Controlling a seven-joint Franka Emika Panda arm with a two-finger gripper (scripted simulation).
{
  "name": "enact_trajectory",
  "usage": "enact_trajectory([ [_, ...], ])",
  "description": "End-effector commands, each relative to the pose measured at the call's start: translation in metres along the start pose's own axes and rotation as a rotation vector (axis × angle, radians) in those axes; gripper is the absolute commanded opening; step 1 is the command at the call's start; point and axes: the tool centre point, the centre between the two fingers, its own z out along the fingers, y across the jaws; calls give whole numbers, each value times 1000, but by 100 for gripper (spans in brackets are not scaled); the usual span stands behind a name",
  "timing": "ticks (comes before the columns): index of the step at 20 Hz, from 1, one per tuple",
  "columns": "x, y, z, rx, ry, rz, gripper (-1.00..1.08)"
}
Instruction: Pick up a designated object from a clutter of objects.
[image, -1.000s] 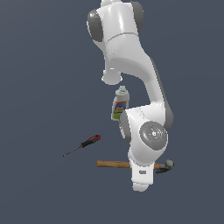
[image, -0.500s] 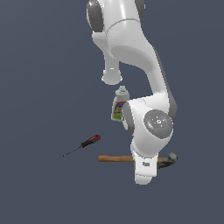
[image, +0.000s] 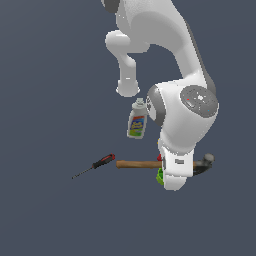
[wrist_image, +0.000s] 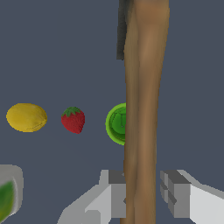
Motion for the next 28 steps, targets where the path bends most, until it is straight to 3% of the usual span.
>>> enact_trajectory([
  [1, 5, -13, -25, -5, 0, 0, -100],
  [17, 37, -94, -168, -5, 2, -1, -100],
  [28, 46, -112, -205, -4, 4, -1, -100],
])
